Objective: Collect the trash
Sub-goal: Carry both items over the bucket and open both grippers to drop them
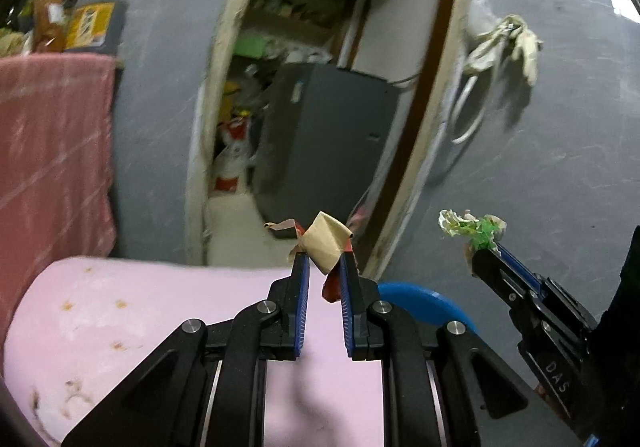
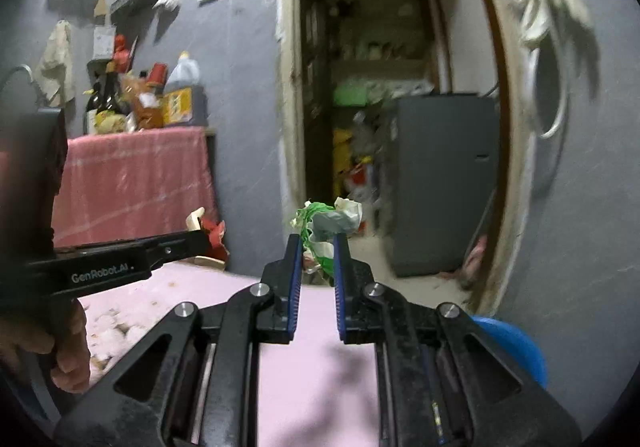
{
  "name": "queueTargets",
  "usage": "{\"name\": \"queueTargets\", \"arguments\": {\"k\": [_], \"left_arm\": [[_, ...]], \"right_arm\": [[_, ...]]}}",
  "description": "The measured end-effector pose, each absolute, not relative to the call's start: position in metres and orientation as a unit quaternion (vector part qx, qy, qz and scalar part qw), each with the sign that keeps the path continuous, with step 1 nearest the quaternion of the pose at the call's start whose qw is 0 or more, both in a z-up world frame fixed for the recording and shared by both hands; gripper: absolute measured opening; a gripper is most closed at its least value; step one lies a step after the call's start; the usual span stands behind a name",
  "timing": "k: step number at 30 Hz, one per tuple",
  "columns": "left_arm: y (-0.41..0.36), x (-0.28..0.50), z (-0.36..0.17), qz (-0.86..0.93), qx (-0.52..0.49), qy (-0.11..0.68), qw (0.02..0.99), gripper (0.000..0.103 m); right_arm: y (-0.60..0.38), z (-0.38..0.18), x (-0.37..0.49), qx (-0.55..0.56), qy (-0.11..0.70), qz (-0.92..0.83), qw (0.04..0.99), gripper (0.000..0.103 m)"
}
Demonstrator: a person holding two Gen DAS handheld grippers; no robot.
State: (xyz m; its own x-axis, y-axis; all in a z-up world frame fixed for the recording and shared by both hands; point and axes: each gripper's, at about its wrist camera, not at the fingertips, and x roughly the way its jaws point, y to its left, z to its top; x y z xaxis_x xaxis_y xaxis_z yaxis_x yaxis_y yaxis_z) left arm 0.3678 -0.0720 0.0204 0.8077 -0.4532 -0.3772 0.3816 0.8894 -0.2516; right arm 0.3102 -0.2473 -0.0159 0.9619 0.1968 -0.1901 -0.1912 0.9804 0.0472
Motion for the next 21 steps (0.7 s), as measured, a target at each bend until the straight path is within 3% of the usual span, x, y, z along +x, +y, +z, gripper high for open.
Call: {"name": "queueTargets", "arguments": {"k": [7,21], "left_arm": [[-0.123,0.382,0.019,-0.260,-0.062,0.219,0.938,0.012],[-0.221,0.425,-0.029,-0.299,-0.037,0.312,0.901,0.012]], "right_arm": [[-0.301,-0.018,0.304,0.045,0.089,0.040,0.994,0.015],[-0.395,-0.069,0.327,0.127,0.162,-0.022,0.978,0.015]]}}
